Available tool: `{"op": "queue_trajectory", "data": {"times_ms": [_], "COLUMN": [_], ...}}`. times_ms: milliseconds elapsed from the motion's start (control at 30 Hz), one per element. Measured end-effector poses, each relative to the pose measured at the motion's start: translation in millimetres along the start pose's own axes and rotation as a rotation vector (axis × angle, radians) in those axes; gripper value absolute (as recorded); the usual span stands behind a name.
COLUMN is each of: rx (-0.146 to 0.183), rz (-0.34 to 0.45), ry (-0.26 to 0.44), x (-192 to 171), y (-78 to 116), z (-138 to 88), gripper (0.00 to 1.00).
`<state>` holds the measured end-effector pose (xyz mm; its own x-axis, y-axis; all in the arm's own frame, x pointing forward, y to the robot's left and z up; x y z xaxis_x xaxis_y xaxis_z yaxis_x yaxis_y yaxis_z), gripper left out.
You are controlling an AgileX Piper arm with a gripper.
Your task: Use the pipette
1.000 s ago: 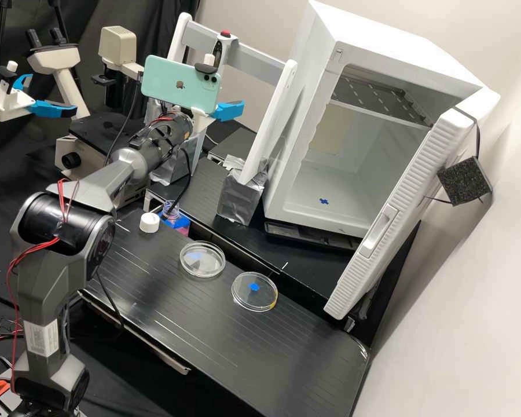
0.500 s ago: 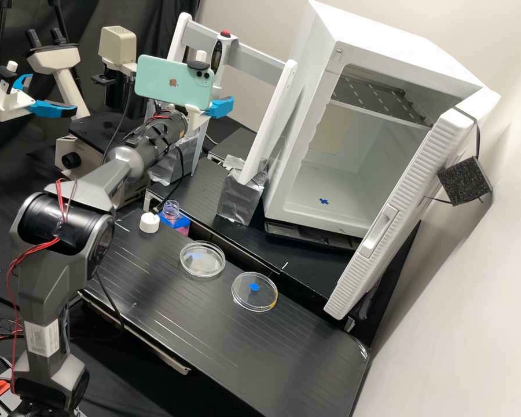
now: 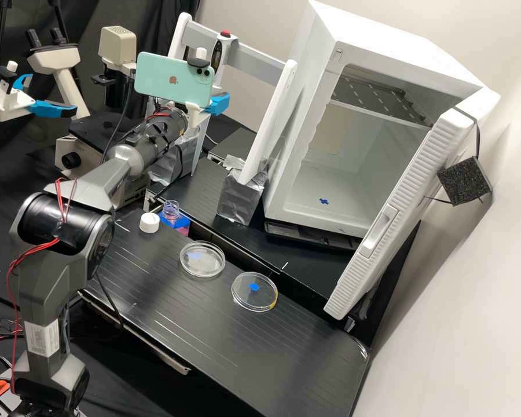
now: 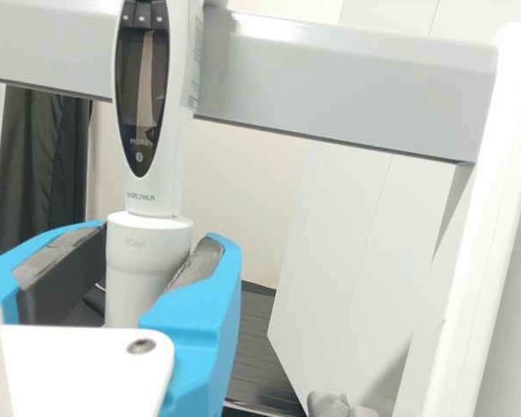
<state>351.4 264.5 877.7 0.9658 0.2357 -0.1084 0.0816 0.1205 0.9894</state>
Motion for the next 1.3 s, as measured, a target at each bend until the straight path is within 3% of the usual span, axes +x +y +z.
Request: {"op": "queue_trajectory", "data": {"times_ms": [100,467,967,1300], "rx": [-0.004,0.046,0.053,0.074], "rz": [-0.001,-0.014,-0.017,-0.022], "ry": [0.002,0.010,0.010,0.014], "x": [0,-3,-4,-9], "y": [-0.1,1.4,4.1,11.0], "z": [0,-3,-2,-2], "gripper": [0.00,0.00,0.00,0.00]}}
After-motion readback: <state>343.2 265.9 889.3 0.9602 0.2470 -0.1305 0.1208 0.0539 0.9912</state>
